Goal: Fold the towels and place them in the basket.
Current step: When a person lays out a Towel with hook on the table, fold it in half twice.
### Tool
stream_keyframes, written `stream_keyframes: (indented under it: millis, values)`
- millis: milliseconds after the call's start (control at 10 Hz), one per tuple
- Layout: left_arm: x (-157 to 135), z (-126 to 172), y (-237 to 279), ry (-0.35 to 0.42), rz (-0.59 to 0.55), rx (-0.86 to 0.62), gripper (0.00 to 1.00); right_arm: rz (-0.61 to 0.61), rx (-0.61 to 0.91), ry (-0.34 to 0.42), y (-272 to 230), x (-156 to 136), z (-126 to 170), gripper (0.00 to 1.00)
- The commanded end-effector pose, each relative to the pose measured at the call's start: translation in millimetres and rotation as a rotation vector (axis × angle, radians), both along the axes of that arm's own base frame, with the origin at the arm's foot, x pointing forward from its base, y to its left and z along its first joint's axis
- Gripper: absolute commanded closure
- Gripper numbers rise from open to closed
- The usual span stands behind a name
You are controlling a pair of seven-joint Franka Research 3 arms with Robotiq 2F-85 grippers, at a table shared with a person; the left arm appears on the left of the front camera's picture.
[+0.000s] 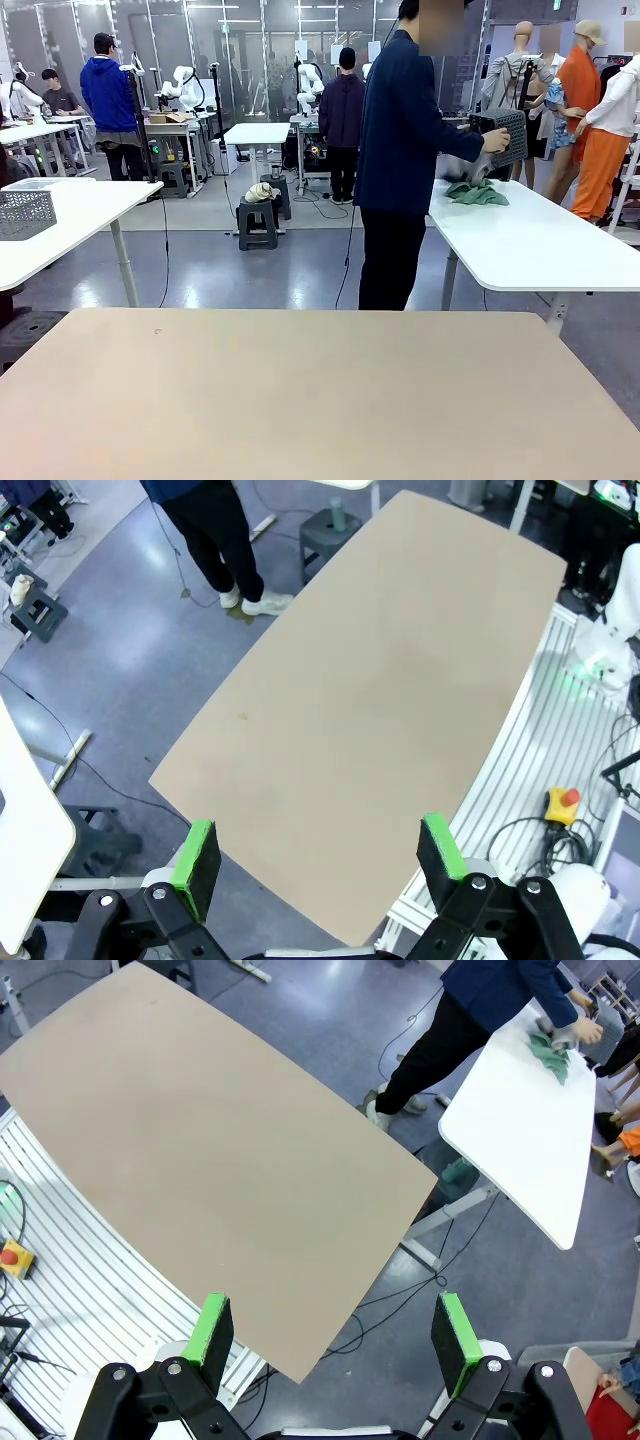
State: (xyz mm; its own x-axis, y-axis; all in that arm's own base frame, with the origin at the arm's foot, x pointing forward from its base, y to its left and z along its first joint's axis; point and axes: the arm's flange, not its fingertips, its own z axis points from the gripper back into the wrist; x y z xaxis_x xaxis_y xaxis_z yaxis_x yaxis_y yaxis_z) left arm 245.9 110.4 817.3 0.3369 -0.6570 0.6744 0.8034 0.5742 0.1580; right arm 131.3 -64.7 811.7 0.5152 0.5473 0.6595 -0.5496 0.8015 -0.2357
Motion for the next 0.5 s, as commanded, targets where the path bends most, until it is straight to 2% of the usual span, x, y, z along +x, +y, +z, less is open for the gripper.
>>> stream_keyframes:
  millis: [0, 200, 400]
  values:
    - [-6, 2, 1, 0.002, -0.044, 0.012, 0.0, 0.025, -0.021, 0.036, 0, -9, 12, 0.0]
    - [-8, 1, 0, -0.004, -0.05, 0.022, 0.0, 0.022, -0.013, 0.046, -2, -16, 19, 0.0]
    - [-11, 2, 0, -0.009, -0.059, 0.031, 0.0, 0.026, 0.009, 0.024, -6, -24, 25, 0.0]
